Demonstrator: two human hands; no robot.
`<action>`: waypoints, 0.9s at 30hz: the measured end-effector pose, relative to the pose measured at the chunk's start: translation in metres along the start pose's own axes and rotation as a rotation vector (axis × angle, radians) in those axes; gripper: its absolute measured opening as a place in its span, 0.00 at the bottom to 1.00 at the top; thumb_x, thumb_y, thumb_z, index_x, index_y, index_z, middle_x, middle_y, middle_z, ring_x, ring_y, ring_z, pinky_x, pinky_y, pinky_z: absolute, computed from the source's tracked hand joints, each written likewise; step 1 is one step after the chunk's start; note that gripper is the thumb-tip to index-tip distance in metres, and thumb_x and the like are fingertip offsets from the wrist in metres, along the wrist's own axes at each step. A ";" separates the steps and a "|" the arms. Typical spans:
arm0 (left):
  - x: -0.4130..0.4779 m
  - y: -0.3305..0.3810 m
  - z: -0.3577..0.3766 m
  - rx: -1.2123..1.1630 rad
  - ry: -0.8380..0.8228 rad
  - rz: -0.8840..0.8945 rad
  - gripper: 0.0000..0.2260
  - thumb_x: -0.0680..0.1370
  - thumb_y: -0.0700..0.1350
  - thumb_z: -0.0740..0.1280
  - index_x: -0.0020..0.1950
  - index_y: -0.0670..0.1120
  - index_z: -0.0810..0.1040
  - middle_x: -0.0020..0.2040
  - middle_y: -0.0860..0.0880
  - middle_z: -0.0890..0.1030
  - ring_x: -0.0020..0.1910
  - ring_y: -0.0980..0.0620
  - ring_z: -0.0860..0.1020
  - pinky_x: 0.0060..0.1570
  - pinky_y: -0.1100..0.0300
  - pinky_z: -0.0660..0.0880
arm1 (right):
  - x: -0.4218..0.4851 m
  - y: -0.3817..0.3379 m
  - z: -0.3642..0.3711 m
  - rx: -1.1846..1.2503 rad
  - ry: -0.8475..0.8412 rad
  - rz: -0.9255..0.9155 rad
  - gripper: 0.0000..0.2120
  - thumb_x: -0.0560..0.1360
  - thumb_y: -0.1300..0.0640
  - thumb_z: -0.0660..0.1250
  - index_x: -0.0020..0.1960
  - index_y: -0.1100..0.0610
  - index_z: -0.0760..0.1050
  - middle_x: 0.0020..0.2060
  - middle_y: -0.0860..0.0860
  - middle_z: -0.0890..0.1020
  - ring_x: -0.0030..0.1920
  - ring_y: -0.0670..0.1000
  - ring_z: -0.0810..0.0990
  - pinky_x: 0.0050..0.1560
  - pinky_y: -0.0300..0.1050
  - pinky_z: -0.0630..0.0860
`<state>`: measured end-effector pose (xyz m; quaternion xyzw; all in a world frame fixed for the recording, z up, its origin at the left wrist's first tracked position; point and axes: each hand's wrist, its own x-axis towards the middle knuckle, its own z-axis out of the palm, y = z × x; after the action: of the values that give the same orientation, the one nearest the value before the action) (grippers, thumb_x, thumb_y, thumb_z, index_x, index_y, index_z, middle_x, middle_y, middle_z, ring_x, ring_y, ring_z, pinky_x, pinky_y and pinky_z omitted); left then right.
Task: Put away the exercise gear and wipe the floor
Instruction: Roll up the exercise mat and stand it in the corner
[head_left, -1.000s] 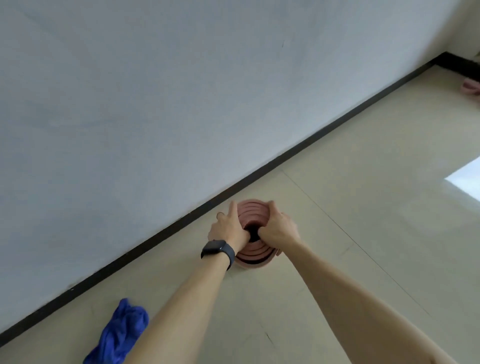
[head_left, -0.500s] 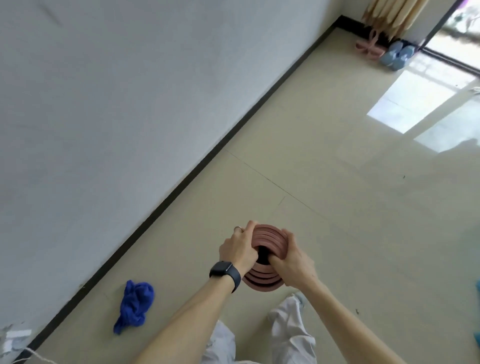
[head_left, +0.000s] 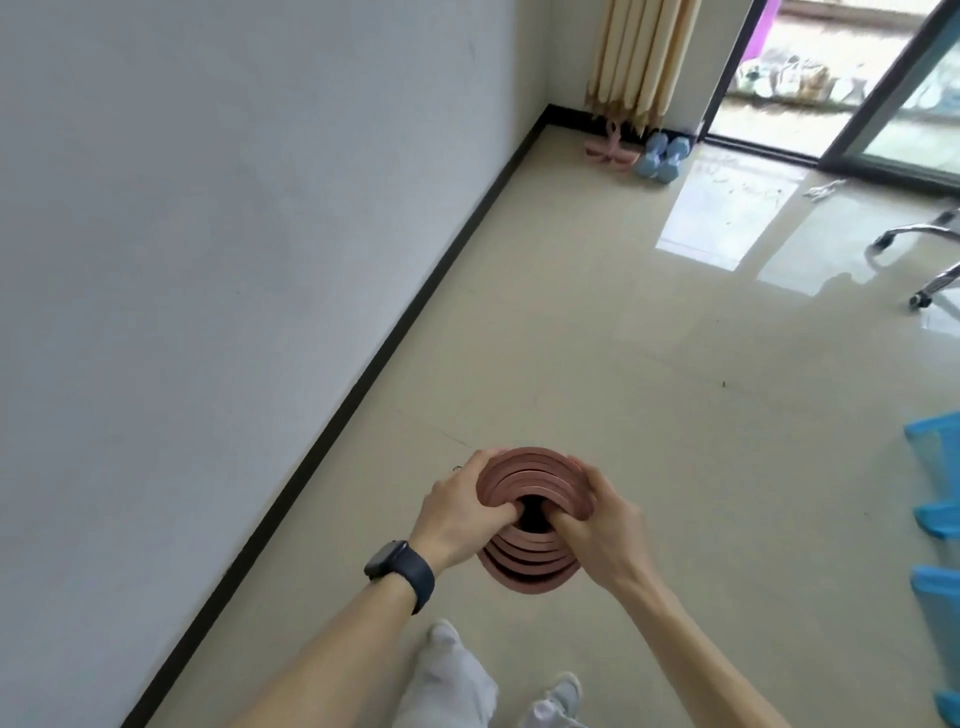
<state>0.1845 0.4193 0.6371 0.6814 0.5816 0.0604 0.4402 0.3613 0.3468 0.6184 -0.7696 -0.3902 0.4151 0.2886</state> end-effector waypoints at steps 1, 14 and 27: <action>0.020 0.009 -0.006 -0.014 0.020 0.012 0.28 0.70 0.56 0.71 0.68 0.65 0.67 0.56 0.60 0.81 0.55 0.55 0.79 0.58 0.56 0.76 | 0.020 -0.009 -0.011 0.021 -0.004 -0.016 0.28 0.70 0.51 0.73 0.68 0.38 0.72 0.47 0.34 0.82 0.49 0.36 0.81 0.52 0.36 0.77; 0.337 0.168 -0.115 -0.009 -0.006 0.216 0.29 0.73 0.53 0.69 0.73 0.61 0.66 0.58 0.56 0.81 0.56 0.51 0.80 0.58 0.55 0.77 | 0.309 -0.160 -0.119 0.042 0.141 -0.064 0.30 0.73 0.54 0.73 0.73 0.45 0.70 0.56 0.39 0.82 0.56 0.40 0.81 0.60 0.44 0.78; 0.665 0.330 -0.146 0.219 -0.001 0.206 0.26 0.75 0.53 0.64 0.72 0.55 0.64 0.57 0.49 0.81 0.52 0.46 0.79 0.53 0.54 0.77 | 0.624 -0.250 -0.236 -0.281 0.195 0.006 0.22 0.76 0.42 0.64 0.67 0.49 0.72 0.50 0.47 0.85 0.50 0.52 0.82 0.50 0.44 0.76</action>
<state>0.5524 1.0799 0.6609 0.7813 0.5116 0.0410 0.3553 0.6942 0.9745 0.6684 -0.8399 -0.4124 0.2808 0.2136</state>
